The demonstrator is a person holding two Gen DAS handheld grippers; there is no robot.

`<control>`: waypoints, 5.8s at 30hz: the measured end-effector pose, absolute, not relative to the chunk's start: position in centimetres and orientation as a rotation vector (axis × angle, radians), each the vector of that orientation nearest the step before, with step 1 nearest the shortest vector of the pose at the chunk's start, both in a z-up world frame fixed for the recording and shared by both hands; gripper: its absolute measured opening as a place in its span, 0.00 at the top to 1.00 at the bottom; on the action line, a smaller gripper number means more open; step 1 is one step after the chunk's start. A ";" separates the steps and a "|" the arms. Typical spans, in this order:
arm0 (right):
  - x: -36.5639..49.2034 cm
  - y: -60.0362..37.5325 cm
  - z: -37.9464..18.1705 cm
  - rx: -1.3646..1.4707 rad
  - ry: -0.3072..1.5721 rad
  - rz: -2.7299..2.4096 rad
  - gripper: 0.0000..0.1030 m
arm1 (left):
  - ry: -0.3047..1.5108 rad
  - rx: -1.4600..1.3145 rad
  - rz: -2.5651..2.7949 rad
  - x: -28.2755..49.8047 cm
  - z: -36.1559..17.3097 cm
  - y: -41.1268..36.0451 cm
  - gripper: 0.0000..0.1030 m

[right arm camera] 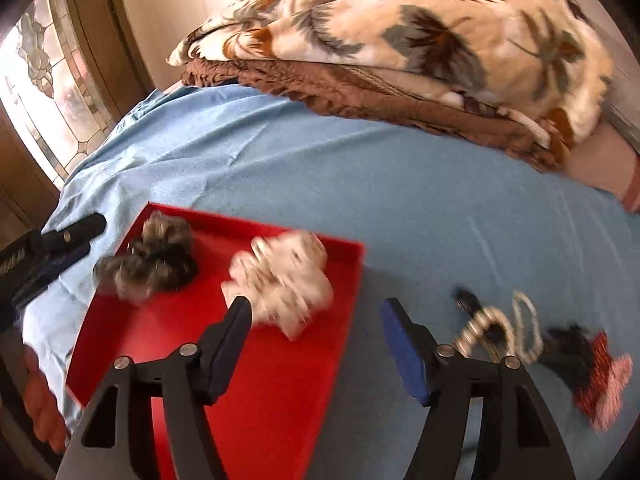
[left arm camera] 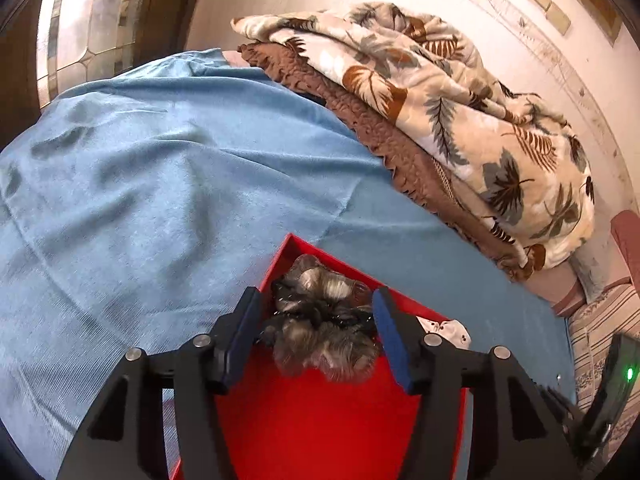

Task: Organize jewelry
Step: 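Move both open grippers back to the jewelry pile, then grasp the black hair tie with the left gripper while the right grasps the red plaid scrunchie, then carry the hair tie and plaid scrunchie into the red tray and release both, then move both open grippers back to the remaining pile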

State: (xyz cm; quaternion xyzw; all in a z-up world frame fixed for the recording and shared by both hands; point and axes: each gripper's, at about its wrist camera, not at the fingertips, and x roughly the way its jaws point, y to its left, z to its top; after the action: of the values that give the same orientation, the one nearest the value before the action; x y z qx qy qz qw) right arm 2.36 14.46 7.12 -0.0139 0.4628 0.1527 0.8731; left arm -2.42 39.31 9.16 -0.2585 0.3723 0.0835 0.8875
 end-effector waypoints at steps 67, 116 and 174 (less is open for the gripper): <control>-0.7 -19.7 1.4 0.311 0.983 0.183 0.78 | 1.036 0.021 -0.137 -4.2 1.2 5.3 0.39; -7.9 11.8 6.6 0.176 0.999 0.661 0.84 | 0.977 -0.270 0.370 -11.7 5.7 35.0 0.92; -12.6 -19.1 7.2 0.353 0.808 0.128 0.34 | 0.726 0.005 0.226 -17.7 11.6 20.1 0.36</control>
State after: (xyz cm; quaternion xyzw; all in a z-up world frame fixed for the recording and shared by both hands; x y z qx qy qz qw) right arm -12.57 -19.13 7.23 0.1705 0.3908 0.0617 0.9024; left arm -17.74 20.14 11.60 0.0025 0.3541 0.1102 0.9287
